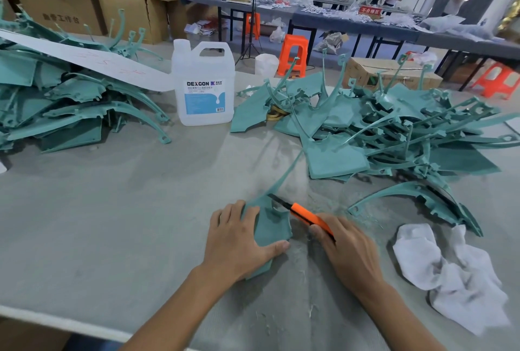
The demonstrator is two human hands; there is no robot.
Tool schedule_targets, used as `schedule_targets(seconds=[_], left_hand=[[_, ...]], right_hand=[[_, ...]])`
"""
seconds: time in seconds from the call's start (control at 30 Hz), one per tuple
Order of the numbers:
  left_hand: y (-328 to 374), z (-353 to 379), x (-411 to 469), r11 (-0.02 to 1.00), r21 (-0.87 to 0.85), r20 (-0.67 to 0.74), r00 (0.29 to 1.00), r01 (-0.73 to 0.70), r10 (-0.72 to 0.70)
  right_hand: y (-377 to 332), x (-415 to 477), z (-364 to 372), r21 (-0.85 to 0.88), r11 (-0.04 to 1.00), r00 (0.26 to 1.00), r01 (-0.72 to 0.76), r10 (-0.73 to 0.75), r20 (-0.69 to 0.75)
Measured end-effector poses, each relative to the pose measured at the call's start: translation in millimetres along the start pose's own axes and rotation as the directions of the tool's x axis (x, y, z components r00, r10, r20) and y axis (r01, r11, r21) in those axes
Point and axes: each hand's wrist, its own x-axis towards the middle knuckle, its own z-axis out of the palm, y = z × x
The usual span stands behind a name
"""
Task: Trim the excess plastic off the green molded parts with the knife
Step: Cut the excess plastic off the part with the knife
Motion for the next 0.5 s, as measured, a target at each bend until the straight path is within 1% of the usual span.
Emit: schedule_targets(seconds=[0.1, 0.13, 0.23, 0.27, 0.37, 0.43, 0.5], left_hand=[[0, 0, -1, 1.000, -0.024, -0.033, 0.999, 0.000, -0.001], [0, 0, -1, 1.000, -0.029, -0.035, 0.999, 0.000, -0.001], [0, -1, -1, 1.000, -0.026, -0.016, 1.000, 0.000, -0.001], [0, -1, -1, 1.000, -0.025, -0.013, 1.000, 0.004, -0.004], [2, -2, -1, 0.999, -0.041, -0.009, 1.000, 0.019, -0.019], [3, -3, -1, 0.999, -0.044, -0.027, 0.999, 0.018, -0.019], [3, -4, -2, 0.999, -0.040, -0.045, 0.999, 0.017, -0.019]], right_hand=[[1, 7, -2, -0.089, 0.995, 0.999, 0.052, -0.051, 0.015], [2, 13, -4, -0.128, 0.989, 0.997, 0.068, -0.063, 0.041], [14, 42, -18, -0.274, 0.959, 0.992, 0.069, -0.035, 0.125], [19, 54, -25, -0.325, 0.944, 0.993, 0.065, -0.029, 0.115], [19, 85, -51, -0.443, 0.896, 1.000, 0.002, -0.009, -0.014], [7, 91, -58, -0.449, 0.893, 0.999, 0.020, -0.033, -0.021], [-7, 85, -56, -0.383, 0.915, 0.990, 0.131, -0.104, 0.090]])
